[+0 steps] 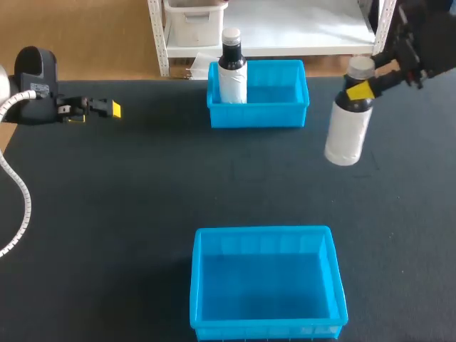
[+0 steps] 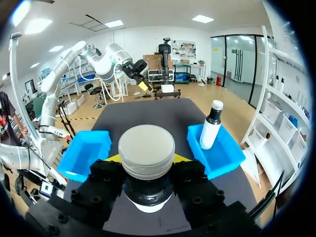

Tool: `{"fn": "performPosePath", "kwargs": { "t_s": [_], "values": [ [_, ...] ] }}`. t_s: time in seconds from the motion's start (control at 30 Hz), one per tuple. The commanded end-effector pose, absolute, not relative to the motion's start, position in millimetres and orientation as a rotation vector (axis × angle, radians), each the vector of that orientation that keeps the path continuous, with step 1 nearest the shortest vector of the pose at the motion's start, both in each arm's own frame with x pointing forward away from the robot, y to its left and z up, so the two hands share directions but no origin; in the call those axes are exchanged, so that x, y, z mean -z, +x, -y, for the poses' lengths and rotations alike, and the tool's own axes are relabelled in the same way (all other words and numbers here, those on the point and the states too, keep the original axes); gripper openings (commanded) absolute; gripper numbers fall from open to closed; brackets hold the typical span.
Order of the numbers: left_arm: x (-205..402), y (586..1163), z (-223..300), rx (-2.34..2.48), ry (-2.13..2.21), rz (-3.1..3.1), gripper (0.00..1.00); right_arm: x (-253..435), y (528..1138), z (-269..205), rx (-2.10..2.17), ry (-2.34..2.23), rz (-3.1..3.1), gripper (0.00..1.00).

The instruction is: Pick up the bottle, and place it in the far bin if it is heavy, or in the near bin if it is light.

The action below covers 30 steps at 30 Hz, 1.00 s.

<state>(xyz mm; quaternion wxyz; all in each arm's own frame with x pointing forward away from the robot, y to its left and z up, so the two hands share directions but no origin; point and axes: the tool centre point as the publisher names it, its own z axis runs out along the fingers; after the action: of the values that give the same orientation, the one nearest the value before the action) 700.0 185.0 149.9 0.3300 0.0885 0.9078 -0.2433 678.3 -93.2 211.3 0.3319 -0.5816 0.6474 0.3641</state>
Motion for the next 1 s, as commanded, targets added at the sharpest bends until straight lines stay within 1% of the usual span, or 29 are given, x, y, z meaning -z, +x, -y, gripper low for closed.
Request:
{"fn": "performPosePath", "kwargs": {
  "t_s": [0.03, 0.23, 0.4, 0.67, 0.73, 0.8, 1.0],
  "values": [
    [-149.9, 700.0, -185.0, 0.636, 0.231, -2.374, 1.00, -222.3, 650.4, 105.7, -0.890, -1.491, -1.707, 0.33],
    [-149.9, 700.0, -185.0, 0.636, 0.231, -2.374, 1.00, -229.2, 627.1, 105.8, -0.915, -1.551, -1.683, 0.33],
    [-149.9, 700.0, -185.0, 0.636, 0.231, -2.374, 1.00, -234.7, 609.3, 96.6, -0.958, -1.618, -1.631, 0.33],
    [-149.9, 700.0, -185.0, 0.636, 0.231, -2.374, 1.00, -237.9, 587.4, 61.5, -1.066, -1.744, -1.512, 0.31],
    [-149.9, 700.0, -185.0, 0.636, 0.231, -2.374, 1.00, -236.8, 581.8, 49.5, -1.090, -1.779, -1.488, 0.33],
    [-149.9, 700.0, -185.0, 0.636, 0.231, -2.374, 1.00, -236.3, 576.5, 38.2, -1.114, -1.806, -1.462, 0.36],
    [-149.9, 700.0, -185.0, 0.636, 0.231, -2.374, 1.00, -240.3, 558.3, 9.6, -1.197, -1.878, -1.363, 0.36]
  ]
}}
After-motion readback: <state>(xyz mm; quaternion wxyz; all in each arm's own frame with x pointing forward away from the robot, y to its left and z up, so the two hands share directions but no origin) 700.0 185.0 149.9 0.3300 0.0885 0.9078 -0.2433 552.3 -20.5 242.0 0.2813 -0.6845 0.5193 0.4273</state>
